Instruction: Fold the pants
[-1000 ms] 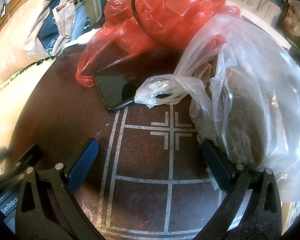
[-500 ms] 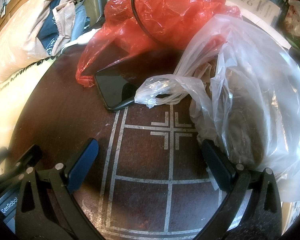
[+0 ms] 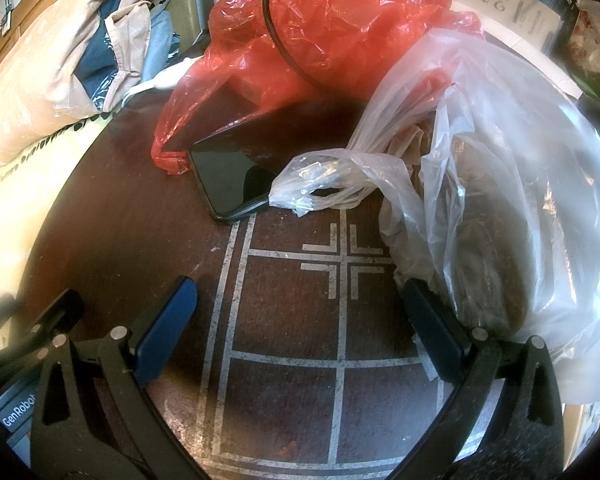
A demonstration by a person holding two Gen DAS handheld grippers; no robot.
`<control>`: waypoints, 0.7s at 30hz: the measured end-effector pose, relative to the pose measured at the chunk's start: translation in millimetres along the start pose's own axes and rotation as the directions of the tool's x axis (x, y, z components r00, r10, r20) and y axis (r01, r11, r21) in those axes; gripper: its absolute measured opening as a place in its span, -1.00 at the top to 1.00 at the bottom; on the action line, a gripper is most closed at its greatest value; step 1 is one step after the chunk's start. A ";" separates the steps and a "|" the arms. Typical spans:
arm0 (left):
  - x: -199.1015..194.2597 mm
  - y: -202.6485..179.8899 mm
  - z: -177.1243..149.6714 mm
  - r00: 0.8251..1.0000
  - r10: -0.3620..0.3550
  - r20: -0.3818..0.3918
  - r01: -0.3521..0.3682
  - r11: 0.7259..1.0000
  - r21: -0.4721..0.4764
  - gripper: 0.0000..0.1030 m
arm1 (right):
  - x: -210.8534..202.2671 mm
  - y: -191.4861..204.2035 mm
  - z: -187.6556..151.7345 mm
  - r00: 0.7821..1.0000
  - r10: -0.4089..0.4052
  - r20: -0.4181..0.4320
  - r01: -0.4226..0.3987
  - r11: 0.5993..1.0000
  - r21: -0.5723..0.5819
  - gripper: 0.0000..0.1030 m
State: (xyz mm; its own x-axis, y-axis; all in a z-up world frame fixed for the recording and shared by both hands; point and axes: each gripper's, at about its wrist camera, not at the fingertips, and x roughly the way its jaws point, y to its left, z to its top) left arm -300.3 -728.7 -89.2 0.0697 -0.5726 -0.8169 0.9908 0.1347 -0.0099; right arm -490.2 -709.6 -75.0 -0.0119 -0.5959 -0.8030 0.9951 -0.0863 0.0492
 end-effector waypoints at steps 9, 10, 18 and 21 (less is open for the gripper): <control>0.0 0.0 0.0 1.000 0.001 0.000 -0.001 1.000 0.000 -1.00 | 0.0 -0.1 0.2 1.000 0.002 0.000 -0.002 1.000 0.000 -1.00; -0.3 -0.4 -0.1 1.000 0.001 0.000 -0.001 1.000 0.000 -1.00 | 0.0 -0.3 0.1 1.000 0.002 0.000 -0.002 1.000 0.000 -1.00; 0.1 0.0 0.0 1.000 0.002 0.001 -0.002 1.000 0.000 -1.00 | 0.0 -0.1 0.4 1.000 0.009 0.001 -0.009 1.000 0.000 -0.99; 0.1 -0.1 0.0 1.000 0.002 0.001 -0.002 1.000 0.000 -1.00 | 0.0 -0.2 0.4 1.000 0.009 0.001 -0.009 1.000 0.000 -0.99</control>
